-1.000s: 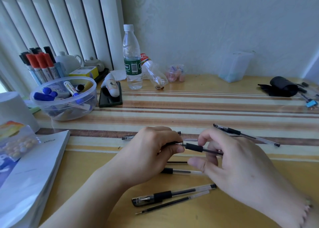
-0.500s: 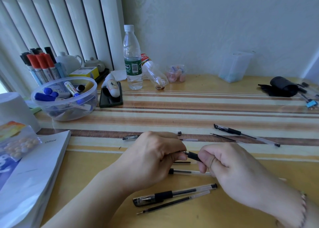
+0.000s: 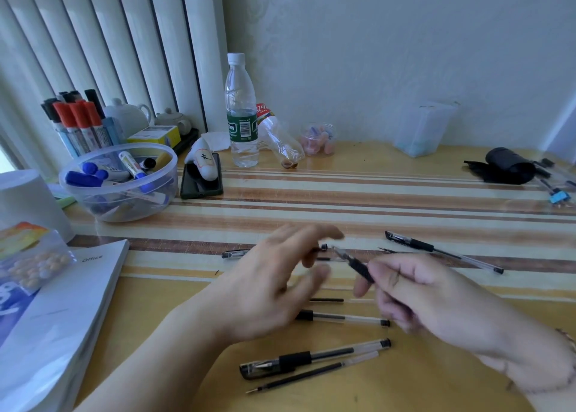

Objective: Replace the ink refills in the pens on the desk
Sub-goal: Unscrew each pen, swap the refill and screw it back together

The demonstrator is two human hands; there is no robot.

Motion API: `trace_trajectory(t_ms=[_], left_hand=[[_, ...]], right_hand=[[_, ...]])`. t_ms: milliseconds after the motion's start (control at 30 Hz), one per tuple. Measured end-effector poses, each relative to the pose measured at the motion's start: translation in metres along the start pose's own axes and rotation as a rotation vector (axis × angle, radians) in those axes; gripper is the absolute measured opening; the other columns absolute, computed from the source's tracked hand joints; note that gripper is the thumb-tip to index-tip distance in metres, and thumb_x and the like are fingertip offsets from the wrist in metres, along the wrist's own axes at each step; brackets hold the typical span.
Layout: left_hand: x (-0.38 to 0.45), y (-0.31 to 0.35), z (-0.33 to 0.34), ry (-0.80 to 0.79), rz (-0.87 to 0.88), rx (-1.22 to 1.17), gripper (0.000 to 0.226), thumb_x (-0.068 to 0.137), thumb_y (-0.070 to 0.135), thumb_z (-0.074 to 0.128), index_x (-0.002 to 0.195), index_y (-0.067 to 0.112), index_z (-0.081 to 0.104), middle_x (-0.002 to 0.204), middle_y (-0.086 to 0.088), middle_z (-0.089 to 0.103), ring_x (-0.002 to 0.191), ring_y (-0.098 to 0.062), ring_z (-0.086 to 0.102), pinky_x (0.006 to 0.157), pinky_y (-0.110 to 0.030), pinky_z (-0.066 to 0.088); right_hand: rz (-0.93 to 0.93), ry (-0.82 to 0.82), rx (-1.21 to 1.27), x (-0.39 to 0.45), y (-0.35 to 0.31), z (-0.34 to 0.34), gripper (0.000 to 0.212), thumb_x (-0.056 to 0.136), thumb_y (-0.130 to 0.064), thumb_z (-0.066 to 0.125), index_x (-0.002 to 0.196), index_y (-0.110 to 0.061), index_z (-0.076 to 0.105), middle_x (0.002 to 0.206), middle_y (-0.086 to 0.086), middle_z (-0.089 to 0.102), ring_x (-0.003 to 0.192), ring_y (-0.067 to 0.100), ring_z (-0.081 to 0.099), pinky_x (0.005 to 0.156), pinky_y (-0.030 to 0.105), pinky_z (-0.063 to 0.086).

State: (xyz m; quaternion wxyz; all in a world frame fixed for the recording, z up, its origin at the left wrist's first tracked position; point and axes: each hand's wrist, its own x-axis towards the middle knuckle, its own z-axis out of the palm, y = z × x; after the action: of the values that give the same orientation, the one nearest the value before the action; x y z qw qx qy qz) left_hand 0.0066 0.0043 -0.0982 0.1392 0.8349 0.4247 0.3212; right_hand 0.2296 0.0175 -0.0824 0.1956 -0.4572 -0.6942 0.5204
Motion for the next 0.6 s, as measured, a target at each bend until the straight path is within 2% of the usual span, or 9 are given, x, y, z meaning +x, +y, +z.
trace_trajectory(t_ms=[67, 133, 200, 267, 400, 500, 600], left_hand=[[-0.003, -0.004, -0.001, 0.001, -0.117, -0.080, 0.039, 0.100, 0.007, 0.035, 0.130, 0.030, 0.030, 0.103, 0.006, 0.056, 0.092, -0.006, 0.053, 0.082, -0.016, 0.040], [-0.002, -0.008, -0.001, 0.054, -0.184, -0.064, 0.047, 0.096, -0.006, 0.034, 0.125, 0.030, 0.027, 0.104, 0.007, 0.063, 0.091, -0.007, 0.057, 0.084, -0.018, 0.046], [0.001, -0.009, -0.001, 0.103, -0.268, -0.087, 0.040, 0.095, -0.004, 0.047, 0.119, 0.027, 0.041, 0.101, 0.013, 0.070, 0.093, -0.001, 0.063, 0.083, -0.014, 0.050], [0.004, -0.009, -0.001, 0.130, -0.326, -0.097, 0.025, 0.091, 0.008, 0.063, 0.108, 0.026, 0.058, 0.095, 0.018, 0.072, 0.092, 0.007, 0.065, 0.082, -0.015, 0.053], [0.004, -0.007, 0.000, 0.175, -0.315, -0.048, 0.013, 0.088, 0.022, 0.069, 0.096, 0.031, 0.065, 0.082, 0.019, 0.069, 0.081, 0.001, 0.064, 0.067, -0.011, 0.049], [0.004, -0.006, 0.000, 0.177, -0.309, -0.026, 0.011, 0.089, 0.026, 0.067, 0.098, 0.031, 0.064, 0.078, 0.018, 0.066, 0.077, -0.005, 0.061, 0.062, -0.010, 0.046], [0.003, -0.007, 0.000, 0.172, -0.293, -0.026, 0.011, 0.090, 0.026, 0.066, 0.099, 0.031, 0.064, 0.076, 0.017, 0.065, 0.074, -0.004, 0.060, 0.061, -0.010, 0.044]], right_hand=[[-0.073, 0.093, -0.175, 0.003, 0.007, -0.005, 0.027, 0.096, -0.039, 0.041, 0.089, -0.033, 0.066, 0.061, -0.008, 0.054, 0.053, 0.005, 0.044, 0.058, 0.018, 0.037], [-0.166, 0.253, -0.402, 0.006, 0.014, -0.007, 0.023, 0.098, -0.029, 0.046, 0.091, -0.042, 0.064, 0.069, -0.014, 0.059, 0.056, 0.004, 0.048, 0.057, 0.017, 0.039], [-0.278, 0.422, -0.553, 0.007, 0.015, -0.005, 0.026, 0.093, -0.023, 0.055, 0.104, -0.044, 0.064, 0.084, -0.023, 0.061, 0.075, 0.001, 0.057, 0.065, 0.015, 0.045], [-0.351, 0.515, -0.585, 0.008, 0.015, -0.004, 0.030, 0.087, -0.019, 0.064, 0.109, -0.040, 0.066, 0.090, -0.025, 0.061, 0.086, 0.001, 0.058, 0.069, 0.016, 0.047], [-0.365, 0.570, -0.537, 0.007, 0.015, -0.004, 0.023, 0.080, -0.019, 0.073, 0.092, -0.037, 0.066, 0.082, -0.026, 0.064, 0.090, -0.007, 0.057, 0.074, 0.006, 0.044], [-0.375, 0.576, -0.550, 0.007, 0.014, -0.003, 0.019, 0.081, -0.021, 0.072, 0.090, -0.036, 0.065, 0.081, -0.027, 0.063, 0.090, -0.004, 0.058, 0.074, 0.013, 0.048], [-0.380, 0.581, -0.566, 0.006, 0.013, -0.003, 0.017, 0.081, -0.023, 0.072, 0.090, -0.036, 0.065, 0.082, -0.028, 0.063, 0.088, 0.001, 0.058, 0.067, 0.018, 0.051]])
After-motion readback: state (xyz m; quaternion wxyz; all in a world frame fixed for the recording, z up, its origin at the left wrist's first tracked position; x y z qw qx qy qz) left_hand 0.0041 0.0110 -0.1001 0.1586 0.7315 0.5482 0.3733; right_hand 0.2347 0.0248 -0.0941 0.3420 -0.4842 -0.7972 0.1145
